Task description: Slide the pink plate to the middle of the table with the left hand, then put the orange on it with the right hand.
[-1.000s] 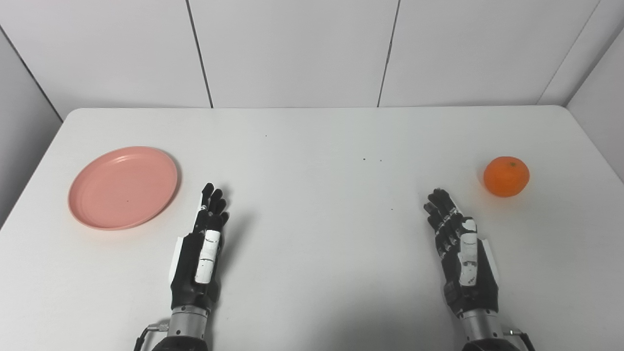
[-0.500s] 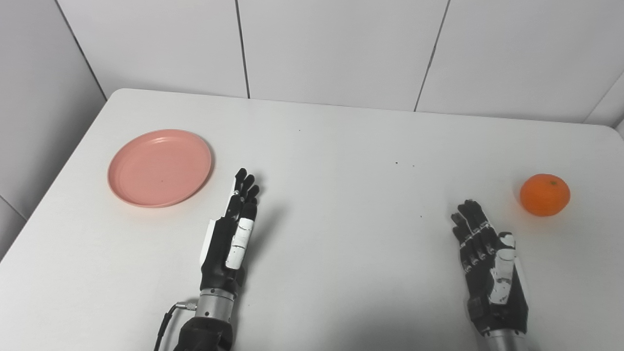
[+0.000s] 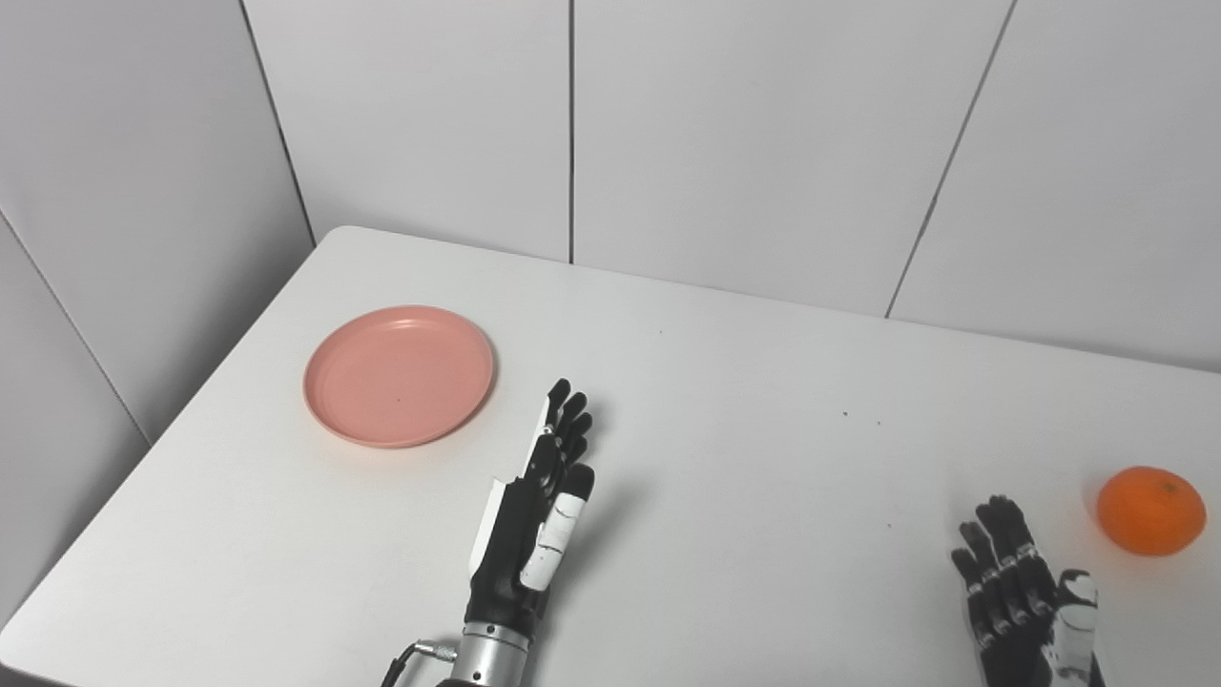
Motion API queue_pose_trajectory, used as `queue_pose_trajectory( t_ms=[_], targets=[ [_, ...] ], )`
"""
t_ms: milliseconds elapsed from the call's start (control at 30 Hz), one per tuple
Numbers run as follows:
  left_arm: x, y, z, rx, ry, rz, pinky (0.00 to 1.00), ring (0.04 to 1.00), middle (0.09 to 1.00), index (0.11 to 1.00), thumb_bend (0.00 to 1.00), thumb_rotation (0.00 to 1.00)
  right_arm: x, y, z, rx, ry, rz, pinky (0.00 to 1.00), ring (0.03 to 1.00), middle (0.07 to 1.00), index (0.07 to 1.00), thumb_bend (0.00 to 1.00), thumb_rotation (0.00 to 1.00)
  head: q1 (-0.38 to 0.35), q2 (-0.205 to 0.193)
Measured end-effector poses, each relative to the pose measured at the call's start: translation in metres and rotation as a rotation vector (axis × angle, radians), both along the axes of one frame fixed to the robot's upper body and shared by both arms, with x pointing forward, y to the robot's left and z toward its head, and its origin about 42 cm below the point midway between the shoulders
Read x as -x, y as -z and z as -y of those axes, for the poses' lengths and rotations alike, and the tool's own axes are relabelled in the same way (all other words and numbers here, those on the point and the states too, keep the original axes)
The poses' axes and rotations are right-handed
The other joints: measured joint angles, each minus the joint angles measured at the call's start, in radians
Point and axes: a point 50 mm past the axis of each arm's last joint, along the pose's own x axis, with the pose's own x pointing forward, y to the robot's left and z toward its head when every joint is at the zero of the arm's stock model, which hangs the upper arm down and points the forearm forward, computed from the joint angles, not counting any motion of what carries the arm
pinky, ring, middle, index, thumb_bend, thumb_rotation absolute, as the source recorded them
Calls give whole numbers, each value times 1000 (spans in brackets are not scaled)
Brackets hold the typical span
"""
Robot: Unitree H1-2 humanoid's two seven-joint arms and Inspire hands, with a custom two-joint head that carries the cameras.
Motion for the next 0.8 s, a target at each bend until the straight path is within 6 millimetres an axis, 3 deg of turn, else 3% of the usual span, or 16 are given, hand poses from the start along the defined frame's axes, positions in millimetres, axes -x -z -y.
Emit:
queue_pose_trajectory(
  t_ms=[200, 267, 333, 433, 567, 800],
  targets=[
    [-1, -1, 1, -6, 1, 14, 918, 947, 965, 983, 712, 871, -1, -1, 2, 9, 1, 10, 1000, 986, 976, 954, 846, 1000, -8, -14],
    [-5, -2, 2, -1, 2, 23, 725, 870, 906, 914, 943, 878, -1, -2, 2, 13, 3, 11, 1000, 981, 971, 953, 853, 1000, -15, -20],
    [-15, -4, 7, 15, 0, 41, 653, 851, 897, 905, 978, 881, 0, -2, 4, 21, 6, 12, 1000, 977, 968, 950, 849, 1000, -18, -25],
    [-28, -2, 12, 48, -10, 53, 578, 829, 887, 895, 999, 877, 0, -2, 5, 29, 3, 11, 1000, 976, 967, 951, 841, 1000, -23, -28],
    [-37, -3, 18, 83, -10, 69, 592, 819, 887, 887, 1000, 870, 1, -3, 3, 39, -1, 11, 1000, 975, 966, 953, 845, 1000, -25, -26],
    [-37, -2, 16, 144, 19, 68, 539, 766, 835, 831, 1000, 821, 1, -1, 2, 50, -4, 6, 1000, 979, 964, 952, 840, 1000, -26, -29]
  ],
)
